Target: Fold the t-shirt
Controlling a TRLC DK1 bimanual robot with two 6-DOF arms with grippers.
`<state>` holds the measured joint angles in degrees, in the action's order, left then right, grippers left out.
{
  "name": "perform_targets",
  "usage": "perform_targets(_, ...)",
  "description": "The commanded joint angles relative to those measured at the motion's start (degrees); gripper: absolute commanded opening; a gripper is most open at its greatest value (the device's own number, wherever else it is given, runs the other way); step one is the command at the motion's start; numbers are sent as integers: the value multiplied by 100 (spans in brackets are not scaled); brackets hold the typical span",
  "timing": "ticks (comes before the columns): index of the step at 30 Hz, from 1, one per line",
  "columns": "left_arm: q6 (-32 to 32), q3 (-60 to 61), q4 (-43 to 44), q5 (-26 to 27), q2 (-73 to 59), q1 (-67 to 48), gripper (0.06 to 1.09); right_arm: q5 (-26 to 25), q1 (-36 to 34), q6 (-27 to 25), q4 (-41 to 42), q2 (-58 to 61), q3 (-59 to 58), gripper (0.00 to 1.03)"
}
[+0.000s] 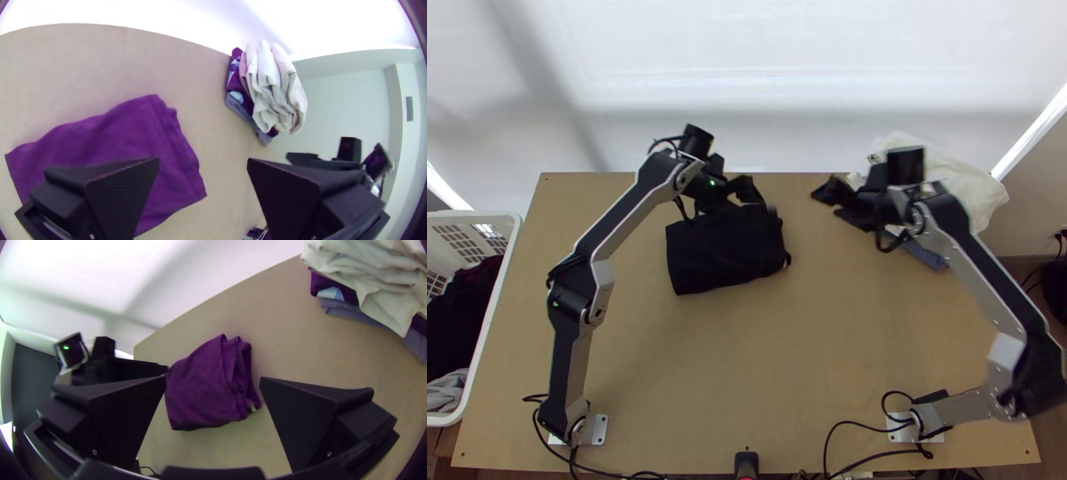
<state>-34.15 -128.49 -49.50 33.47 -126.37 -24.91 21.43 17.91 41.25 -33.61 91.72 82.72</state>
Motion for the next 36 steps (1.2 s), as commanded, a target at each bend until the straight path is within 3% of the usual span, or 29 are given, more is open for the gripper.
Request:
perform_targets(1, -206, -159, 45, 89, 516, 372, 104, -34, 222, -276, 126, 461, -133, 98)
perform_targets(11, 251, -27, -517, 318, 1264, 1559, 104, 81, 687, -584, 161, 1603, 570, 98)
perform_targets(22, 620, 140, -1009, 256, 1844, 2315, 104, 327, 652, -1199, 302, 2790, 1027, 98)
perform_targets(36, 928, 104, -1115, 45, 2195, 2728, 104, 1039, 881, -1172, 583, 3563, 1291, 98)
